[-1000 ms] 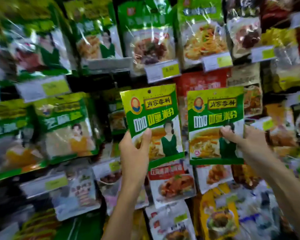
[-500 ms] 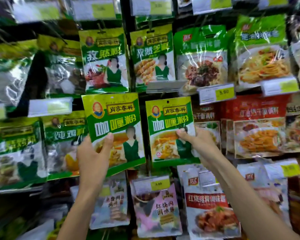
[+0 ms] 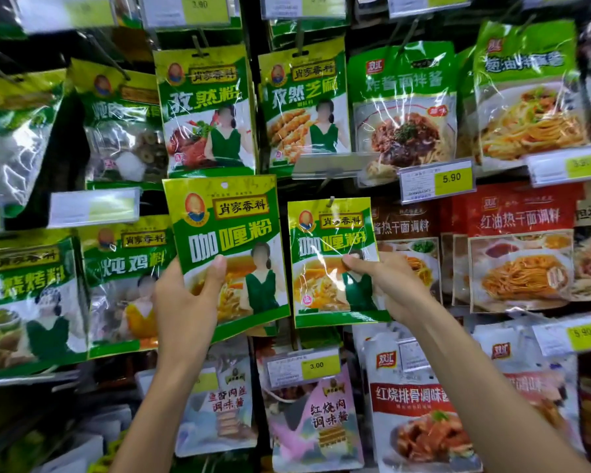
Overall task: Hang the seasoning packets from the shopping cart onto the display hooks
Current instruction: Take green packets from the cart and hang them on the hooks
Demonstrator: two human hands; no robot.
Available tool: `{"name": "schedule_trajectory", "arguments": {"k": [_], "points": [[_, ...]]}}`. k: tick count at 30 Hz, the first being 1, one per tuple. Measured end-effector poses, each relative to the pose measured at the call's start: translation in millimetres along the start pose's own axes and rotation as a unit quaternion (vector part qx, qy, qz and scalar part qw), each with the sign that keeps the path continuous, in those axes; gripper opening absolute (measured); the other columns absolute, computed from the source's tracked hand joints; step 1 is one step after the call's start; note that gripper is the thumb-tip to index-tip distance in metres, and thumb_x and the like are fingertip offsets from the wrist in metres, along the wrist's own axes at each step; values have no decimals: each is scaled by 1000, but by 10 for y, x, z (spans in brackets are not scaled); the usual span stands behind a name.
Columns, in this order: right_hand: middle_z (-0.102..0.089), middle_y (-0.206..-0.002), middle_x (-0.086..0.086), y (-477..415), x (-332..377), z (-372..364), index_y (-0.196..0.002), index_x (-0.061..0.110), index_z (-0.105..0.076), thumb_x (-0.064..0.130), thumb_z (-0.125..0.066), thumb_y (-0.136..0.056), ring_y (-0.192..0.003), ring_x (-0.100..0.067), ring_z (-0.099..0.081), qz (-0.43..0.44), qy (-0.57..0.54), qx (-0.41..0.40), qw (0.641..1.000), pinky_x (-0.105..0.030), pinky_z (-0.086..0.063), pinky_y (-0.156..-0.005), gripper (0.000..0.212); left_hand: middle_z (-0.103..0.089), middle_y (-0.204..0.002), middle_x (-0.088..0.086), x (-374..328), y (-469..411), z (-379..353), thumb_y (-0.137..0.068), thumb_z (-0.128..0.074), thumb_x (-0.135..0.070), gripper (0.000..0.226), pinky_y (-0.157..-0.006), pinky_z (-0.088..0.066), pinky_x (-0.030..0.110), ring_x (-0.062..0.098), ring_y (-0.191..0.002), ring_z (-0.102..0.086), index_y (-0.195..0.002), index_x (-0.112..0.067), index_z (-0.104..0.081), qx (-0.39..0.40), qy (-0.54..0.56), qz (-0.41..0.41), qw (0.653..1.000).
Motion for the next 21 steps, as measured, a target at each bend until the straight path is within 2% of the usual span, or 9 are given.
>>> {"name": "schedule_trajectory", "arguments": {"k": [4, 6, 9, 11, 13, 14, 17, 19, 21], "points": [[-64, -90, 2, -163, -18, -33, -91, 8, -59, 18, -71, -87, -84, -11, -58, -9, 21, -39, 999, -23, -43, -76, 16, -60, -85, -17, 27, -20, -3, -88, -63, -33, 12, -70, -46, 29, -3, -82, -57, -82, -35, -53, 1, 3, 2, 1000], [-54, -104, 2, -288, -46, -45, -109, 1, -52, 18, -70, -88, -104, -19, -51, -18, 39, -77, 996, -31, -38, -85, 32, -59, -83, -17, 41, -23, 6, -87, -62, -36, 12, -72, -47, 32, 3, -80, -58, -81, -34, -52, 1, 9, 6, 1000], [-50, -132, -14, -455, -77, -96, -130, -1, -42, 20, -70, -88, -124, -31, -46, -26, 87, -124, 988, -36, -40, -93, 55, -56, -79, -16, 51, -17, 21, -84, -60, -43, 17, -74, -50, 38, 12, -79, -59, -78, -33, -48, 5, 14, 14, 1000], [-50, -131, -18, -542, -88, -127, -132, -1, -42, 24, -69, -89, -117, -34, -49, -30, 134, -137, 981, -37, -44, -91, 57, -61, -83, -11, 55, -10, 28, -81, -60, -45, 17, -80, -54, 47, 20, -87, -63, -80, -32, -50, 10, 22, 21, 999], [-55, -117, -16, -575, -83, -143, -129, -3, -44, 30, -67, -90, -91, -28, -52, -36, 192, -144, 970, -32, -41, -73, 56, -64, -87, -5, 47, 0, 34, -78, -60, -48, 19, -82, -54, 54, 25, -91, -65, -80, -32, -51, 14, 26, 26, 999], [-55, -118, -17, -581, -80, -142, -129, -3, -44, 32, -66, -90, -88, -26, -51, -35, 211, -144, 966, -31, -38, -71, 56, -63, -86, -4, 34, 6, 42, -77, -59, -49, 20, -82, -54, 55, 26, -90, -65, -78, -32, -50, 13, 26, 26, 999], [-51, -130, -18, -580, -83, -136, -134, -3, -40, 32, -59, -95, -114, -33, -51, -23, 215, -132, 967, -31, -37, -78, 56, -61, -85, -3, -5, 28, 44, -78, -58, -50, 22, -82, -53, 56, 27, -90, -63, -79, -30, -49, 12, 23, 19, 999], [-51, -131, -19, -526, -93, -134, -134, -3, -40, 32, -54, -98, -117, -34, -50, -15, 216, -109, 970, -35, -40, -85, 52, -64, -87, 2, 2, 43, 24, -80, -59, -48, 25, -78, -54, 52, 25, -88, -64, -81, -24, -53, 15, 34, 19, 999], [-57, -116, -20, -397, -67, -97, -124, -5, -48, 32, -52, -99, -98, -28, -54, 5, 255, -98, 962, -37, -44, -82, 46, -64, -80, -13, -23, 69, 2, -79, -58, -48, 24, -67, -51, 34, 5, -77, -61, -78, -25, -53, 14, 39, 13, 999]]}}
Point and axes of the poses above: each hand's wrist, its own y-axis away from the middle knuckle, its own z-axis out of the back of the hand, x = y × z, the point moved 9 cm from there along -y, towards the middle knuckle
